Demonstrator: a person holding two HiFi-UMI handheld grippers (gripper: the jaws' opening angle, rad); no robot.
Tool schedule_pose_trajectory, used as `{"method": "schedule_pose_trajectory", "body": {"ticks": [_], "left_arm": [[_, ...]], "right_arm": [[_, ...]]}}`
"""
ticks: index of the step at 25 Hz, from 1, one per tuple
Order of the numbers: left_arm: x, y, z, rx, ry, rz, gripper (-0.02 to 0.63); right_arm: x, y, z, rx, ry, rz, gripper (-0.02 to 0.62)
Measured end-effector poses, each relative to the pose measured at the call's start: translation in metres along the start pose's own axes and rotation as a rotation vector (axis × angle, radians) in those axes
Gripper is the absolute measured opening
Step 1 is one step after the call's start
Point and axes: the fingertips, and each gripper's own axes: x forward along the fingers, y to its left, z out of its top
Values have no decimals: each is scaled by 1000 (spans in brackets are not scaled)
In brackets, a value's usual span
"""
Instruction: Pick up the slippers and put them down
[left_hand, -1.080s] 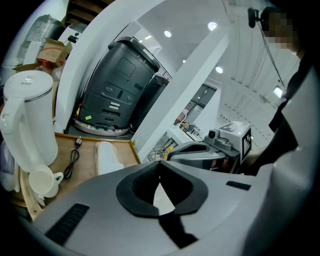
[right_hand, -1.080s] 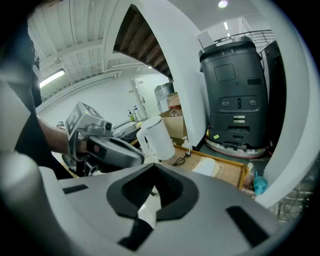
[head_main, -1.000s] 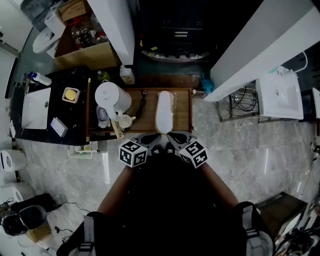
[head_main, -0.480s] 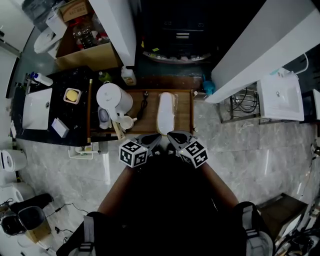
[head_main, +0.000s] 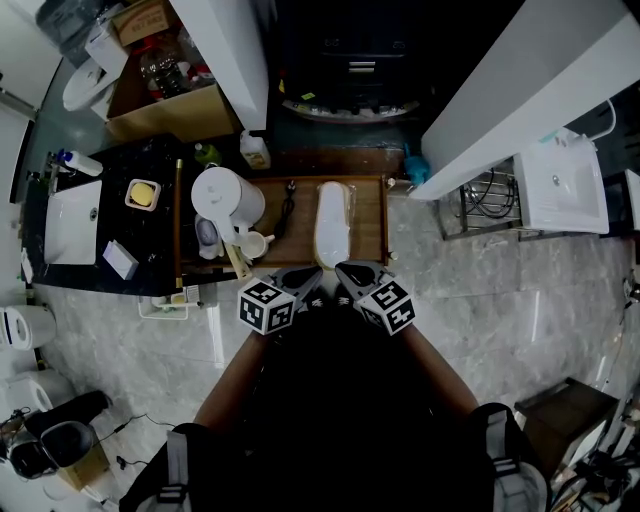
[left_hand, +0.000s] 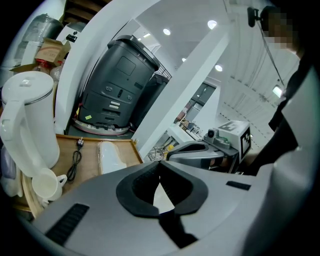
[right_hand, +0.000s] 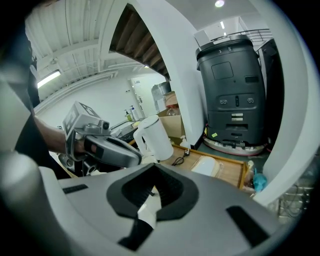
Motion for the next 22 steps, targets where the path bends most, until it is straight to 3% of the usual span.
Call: {"method": "schedule_pose_trajectory", "body": {"ticks": [9, 22], "left_arm": [[5, 0, -5, -59, -2, -38, 12], [24, 18, -12, -65, 23, -24, 14]], "right_arm": [[2, -6, -14, 37, 42, 0, 8], [7, -30, -31, 98, 54, -9, 8]]}}
